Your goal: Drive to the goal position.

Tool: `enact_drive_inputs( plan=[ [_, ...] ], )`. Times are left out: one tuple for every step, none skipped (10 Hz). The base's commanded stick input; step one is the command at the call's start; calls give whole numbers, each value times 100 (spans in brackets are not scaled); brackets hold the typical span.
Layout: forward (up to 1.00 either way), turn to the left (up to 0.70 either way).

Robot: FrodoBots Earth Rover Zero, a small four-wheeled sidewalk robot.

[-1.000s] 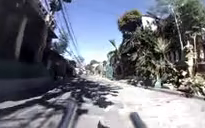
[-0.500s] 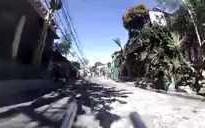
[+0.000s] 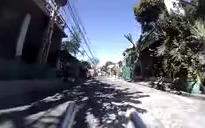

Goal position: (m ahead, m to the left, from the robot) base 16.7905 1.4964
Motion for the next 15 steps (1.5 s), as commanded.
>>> enact_drive_inputs(
  plan=[
    [100,13],
    [100,3],
    [100,15],
    [100,7],
    [100,8],
    [100,11],
    [100,15],
    [100,-40],
    [100,-40],
    [100,-33],
    [100,-6],
    [100,9],
    [100,12],
    [100,0],
    [100,3]
  ],
)
